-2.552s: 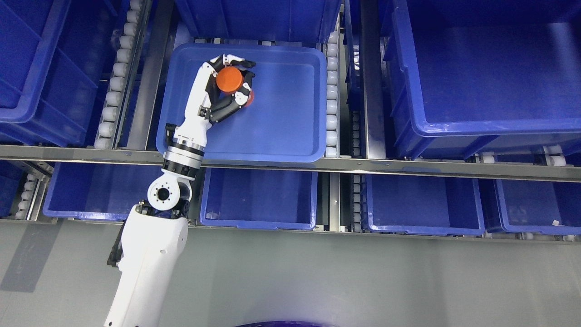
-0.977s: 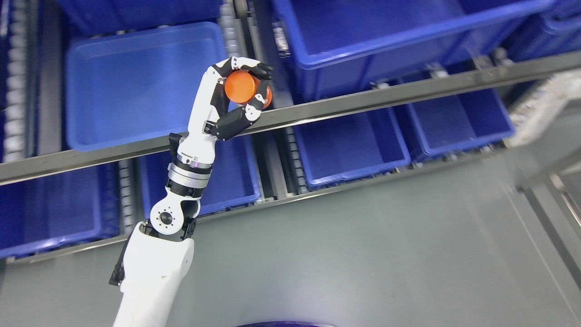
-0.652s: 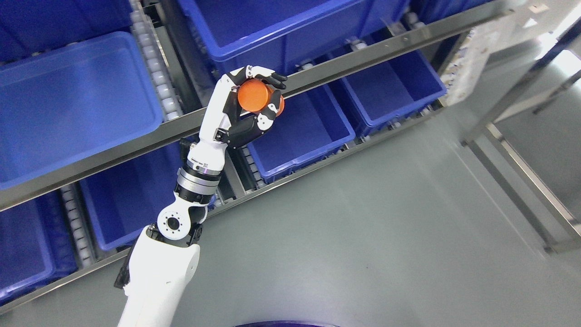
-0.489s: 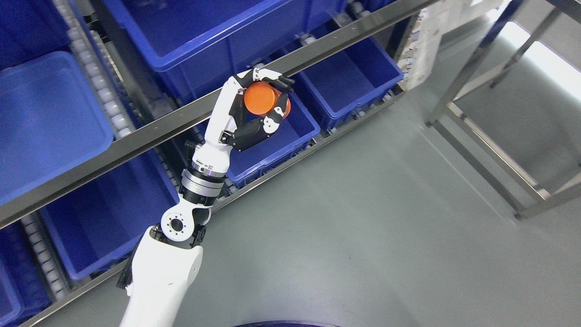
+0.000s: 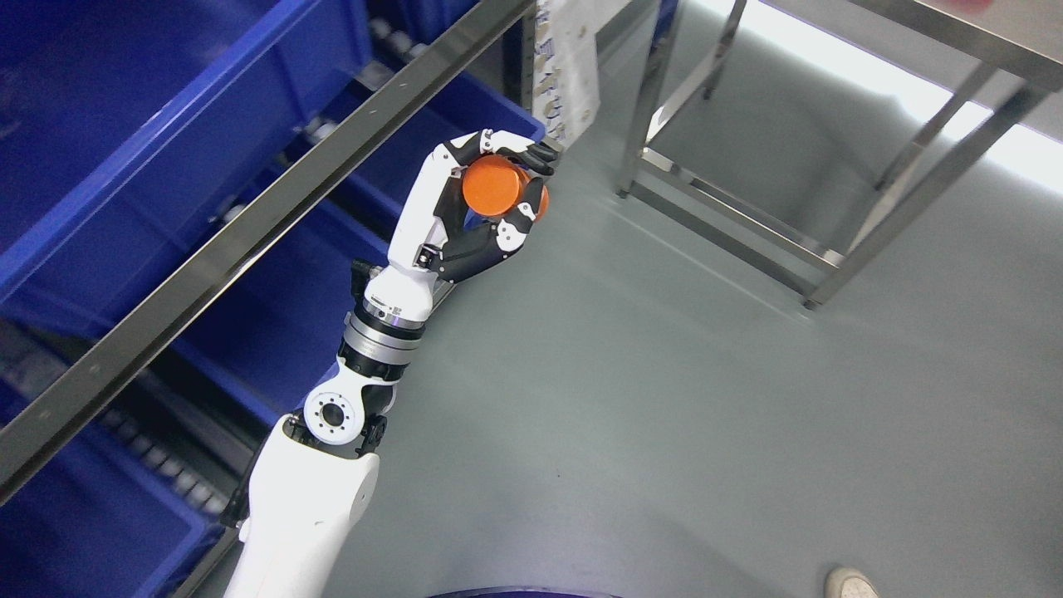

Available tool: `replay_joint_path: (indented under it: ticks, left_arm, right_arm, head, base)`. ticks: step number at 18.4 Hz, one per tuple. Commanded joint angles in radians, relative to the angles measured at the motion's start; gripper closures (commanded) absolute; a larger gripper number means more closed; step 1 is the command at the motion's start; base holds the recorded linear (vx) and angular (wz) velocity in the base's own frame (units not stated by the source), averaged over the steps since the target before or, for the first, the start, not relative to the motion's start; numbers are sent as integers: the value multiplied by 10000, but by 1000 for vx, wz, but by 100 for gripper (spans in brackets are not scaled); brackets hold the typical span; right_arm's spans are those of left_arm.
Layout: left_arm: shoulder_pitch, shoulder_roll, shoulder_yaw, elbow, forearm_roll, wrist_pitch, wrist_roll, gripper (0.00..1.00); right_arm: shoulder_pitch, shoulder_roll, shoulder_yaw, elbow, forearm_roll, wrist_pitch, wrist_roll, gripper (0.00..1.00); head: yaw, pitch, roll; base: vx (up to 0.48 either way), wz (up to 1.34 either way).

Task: Grab orange capacitor from left shelf to right desk
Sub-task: 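Hold the capacitor in the left hand while turning toward the steel table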

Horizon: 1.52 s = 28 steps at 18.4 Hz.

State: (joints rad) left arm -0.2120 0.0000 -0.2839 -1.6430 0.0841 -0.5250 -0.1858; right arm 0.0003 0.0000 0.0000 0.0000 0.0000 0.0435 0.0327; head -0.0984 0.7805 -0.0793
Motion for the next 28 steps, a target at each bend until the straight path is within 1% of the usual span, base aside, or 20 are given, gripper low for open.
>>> replay_joint_path:
  ticks: [1,13,17,22,24,28]
  left_arm:
    - [4,174,-383,-60,48,-12,2,98]
    - [65,174,-843,-60,48,-165,2,98]
    - [-57,174,-1317,-60,64,-165,2,98]
    - [-625,174,-1763,31,247,110,33,98]
    - [-808,174,-1748,32,477,431,64,98]
    - [-1238,174,-1733,169,478,1014,94,98]
  right_arm:
    - [12,-175,-107,-338,0,9,-5,0]
    - [12,-175,-107,-338,0,9,-5,0]
    - [12,-175,-107,-338,0,9,-5,0]
    - [12,-175,-107,-338,0,9,-5,0]
    - [12,-175,-107,-338,0,9,-5,0]
    - [12,-175,-107,-338,0,9,-5,0]
  head:
    - [0,0,0]
    - [0,0,0]
    - [0,0,0]
    - [0,0,0]
    - [0,0,0]
    - [0,0,0]
  base:
    - [232,-722]
    - [301,-505]
    - [380,-338]
    - [404,-287]
    - [391,-169]
    - [412,-166]
